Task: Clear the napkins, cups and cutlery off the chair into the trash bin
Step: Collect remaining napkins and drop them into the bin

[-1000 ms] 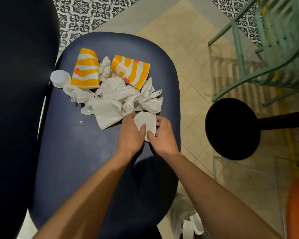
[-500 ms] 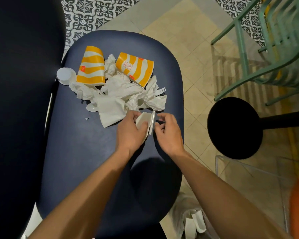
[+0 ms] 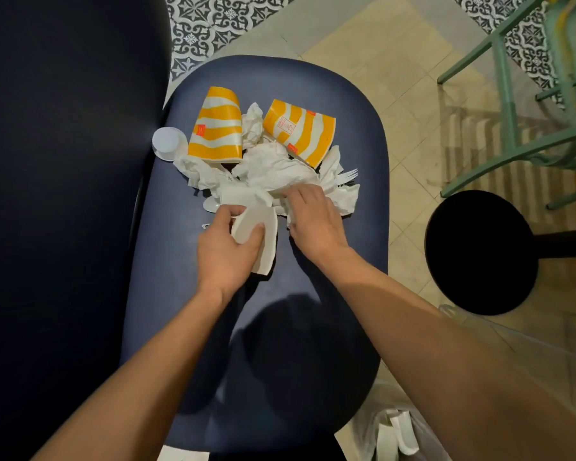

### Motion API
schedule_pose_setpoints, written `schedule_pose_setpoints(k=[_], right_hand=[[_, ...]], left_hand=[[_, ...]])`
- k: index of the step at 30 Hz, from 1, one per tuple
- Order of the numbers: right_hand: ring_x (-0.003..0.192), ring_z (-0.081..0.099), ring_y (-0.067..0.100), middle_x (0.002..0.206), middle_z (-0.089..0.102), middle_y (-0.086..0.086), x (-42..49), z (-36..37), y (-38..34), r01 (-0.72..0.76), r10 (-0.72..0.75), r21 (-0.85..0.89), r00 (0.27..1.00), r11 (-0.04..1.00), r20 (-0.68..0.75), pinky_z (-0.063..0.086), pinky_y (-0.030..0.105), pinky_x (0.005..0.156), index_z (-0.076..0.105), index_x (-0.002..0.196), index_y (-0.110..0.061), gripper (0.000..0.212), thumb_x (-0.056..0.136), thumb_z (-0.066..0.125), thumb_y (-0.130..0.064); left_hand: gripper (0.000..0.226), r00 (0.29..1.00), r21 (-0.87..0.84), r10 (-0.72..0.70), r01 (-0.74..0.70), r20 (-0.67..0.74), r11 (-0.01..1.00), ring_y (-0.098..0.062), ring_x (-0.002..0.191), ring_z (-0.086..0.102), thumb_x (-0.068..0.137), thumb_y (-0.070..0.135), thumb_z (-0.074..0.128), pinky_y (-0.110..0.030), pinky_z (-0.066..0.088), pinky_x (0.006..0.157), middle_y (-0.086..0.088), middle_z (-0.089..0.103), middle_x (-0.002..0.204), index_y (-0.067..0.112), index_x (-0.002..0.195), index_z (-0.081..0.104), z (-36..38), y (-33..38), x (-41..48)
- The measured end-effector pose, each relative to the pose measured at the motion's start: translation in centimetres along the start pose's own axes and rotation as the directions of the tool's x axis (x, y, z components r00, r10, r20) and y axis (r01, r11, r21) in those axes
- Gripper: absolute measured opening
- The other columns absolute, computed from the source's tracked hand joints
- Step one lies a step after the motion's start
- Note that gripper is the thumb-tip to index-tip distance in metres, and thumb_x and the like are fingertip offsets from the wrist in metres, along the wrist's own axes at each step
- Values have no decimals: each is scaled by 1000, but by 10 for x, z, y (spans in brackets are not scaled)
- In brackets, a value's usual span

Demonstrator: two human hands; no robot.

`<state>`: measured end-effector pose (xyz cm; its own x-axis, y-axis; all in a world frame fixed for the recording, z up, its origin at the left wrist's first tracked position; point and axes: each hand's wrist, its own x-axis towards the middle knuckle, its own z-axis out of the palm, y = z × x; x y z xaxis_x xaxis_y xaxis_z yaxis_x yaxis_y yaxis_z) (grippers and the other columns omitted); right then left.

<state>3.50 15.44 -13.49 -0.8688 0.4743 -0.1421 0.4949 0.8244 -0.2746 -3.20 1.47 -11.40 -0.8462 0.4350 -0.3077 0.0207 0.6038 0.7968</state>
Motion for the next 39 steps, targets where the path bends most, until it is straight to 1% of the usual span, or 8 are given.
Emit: schedule_pose_setpoints(k=[7,10,16,20,23,26,32,39], right_hand=[[117,40,25,131,45,8,-3,8,-1,-76,68,66,991,995,119,42,37,90,44,128,-10,45,85,52,0],[119,40,25,131,46,9,-4,7,0,-80,64,121,990,989,125,39,34,93,46,128,-8,45,84,50,2],[110,41,23,111,47,10,-7,-9,3,-159,188,382,981,910,-40,28,17,86,53,119,-8,34,85,55,-9],[95,46,19,95,37,2,-6,-21,13,-199,329,455,917,868,-226,32,10,72,64,90,-7,15,78,56,-2],[102,46,20,104,42,6,-6,-26,29,-283,468,498,831,820,-300,32,6,72,65,78,-7,17,73,53,5],[105,52,17,112,51,5,-9,-25,43,-367,539,518,810,773,-230,31,-1,66,66,89,-11,24,76,52,3],[101,50,14,111,44,-4,-12,-4,50,-475,531,410,847,779,-30,43,28,74,52,120,-28,49,77,68,-44],[101,45,17,102,35,-5,-8,11,52,-494,531,345,847,798,-15,39,27,72,58,116,-18,36,90,56,-42]], left_hand=[[23,1000,-53,-1,2,14,999,-6,78,56,80,31,67,-21,43,67,14,59,86,31,98,52,0,-3,-2],[24,1000,-62,11,-10,16,998,3,74,56,79,31,68,-8,41,60,23,56,82,32,97,52,1,1,-1],[23,999,-117,36,-34,19,993,20,76,52,78,31,68,2,38,58,26,56,83,29,96,54,5,12,6],[24,999,-126,49,-45,22,991,19,77,52,78,32,68,0,38,61,26,54,84,30,97,53,12,19,11],[24,998,-135,51,-45,36,990,22,77,50,78,32,68,2,38,60,27,54,83,32,97,52,19,23,14],[24,997,-148,55,-47,51,988,23,78,49,79,31,68,3,37,59,27,54,84,31,97,52,26,26,17],[23,995,-150,62,-51,73,987,21,76,51,78,28,68,2,38,61,25,56,84,29,97,54,36,25,20],[24,993,-123,74,-63,89,990,24,77,49,79,28,68,3,37,60,26,55,84,27,98,55,40,25,22]])
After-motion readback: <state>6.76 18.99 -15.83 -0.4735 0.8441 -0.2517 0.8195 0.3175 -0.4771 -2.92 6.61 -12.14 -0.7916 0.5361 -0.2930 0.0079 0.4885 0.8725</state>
